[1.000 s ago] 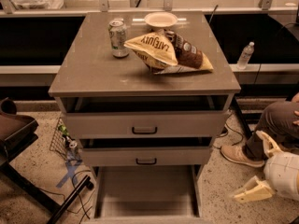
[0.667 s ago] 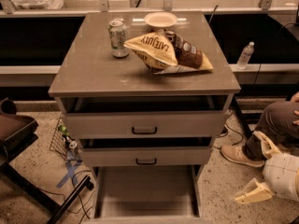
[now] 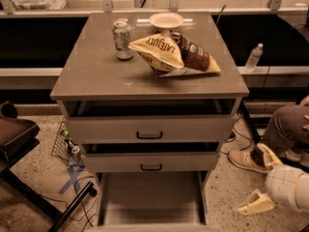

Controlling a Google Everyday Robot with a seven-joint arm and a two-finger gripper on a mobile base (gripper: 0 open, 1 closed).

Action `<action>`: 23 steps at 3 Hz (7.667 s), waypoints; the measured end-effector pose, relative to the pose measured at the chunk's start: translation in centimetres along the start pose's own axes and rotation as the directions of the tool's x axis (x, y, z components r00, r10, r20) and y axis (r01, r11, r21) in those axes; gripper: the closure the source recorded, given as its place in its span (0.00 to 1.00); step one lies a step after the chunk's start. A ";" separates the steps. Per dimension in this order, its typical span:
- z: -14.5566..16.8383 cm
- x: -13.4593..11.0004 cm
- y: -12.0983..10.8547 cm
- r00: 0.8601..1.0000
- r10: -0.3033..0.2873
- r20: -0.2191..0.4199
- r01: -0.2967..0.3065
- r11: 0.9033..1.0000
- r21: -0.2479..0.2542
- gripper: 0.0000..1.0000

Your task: Close bottom drawer

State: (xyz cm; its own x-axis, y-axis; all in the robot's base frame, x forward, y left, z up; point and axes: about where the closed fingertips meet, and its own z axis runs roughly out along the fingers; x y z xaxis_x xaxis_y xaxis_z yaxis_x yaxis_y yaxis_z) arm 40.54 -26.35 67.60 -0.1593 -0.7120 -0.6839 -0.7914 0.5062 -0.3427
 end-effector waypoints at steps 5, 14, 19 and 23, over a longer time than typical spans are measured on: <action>13.3 19.8 10.1 0.992 -0.038 0.121 0.056 0.988 -0.147 0.83; 35.0 26.8 28.8 0.974 -0.187 0.131 0.225 0.890 -0.396 1.00; 43.8 26.6 23.2 0.958 -0.240 0.159 0.284 0.882 -0.376 1.00; 51.9 25.0 15.7 0.953 -0.263 0.149 0.300 0.883 -0.360 1.00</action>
Offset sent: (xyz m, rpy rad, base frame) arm 0.0113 -0.0465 -0.2089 0.0677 0.0206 0.0262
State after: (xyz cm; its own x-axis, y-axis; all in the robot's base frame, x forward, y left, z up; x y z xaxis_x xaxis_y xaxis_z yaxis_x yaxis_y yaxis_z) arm 54.76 -10.96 11.75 0.1447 -0.7392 -0.6577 -0.9594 0.0577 -0.2760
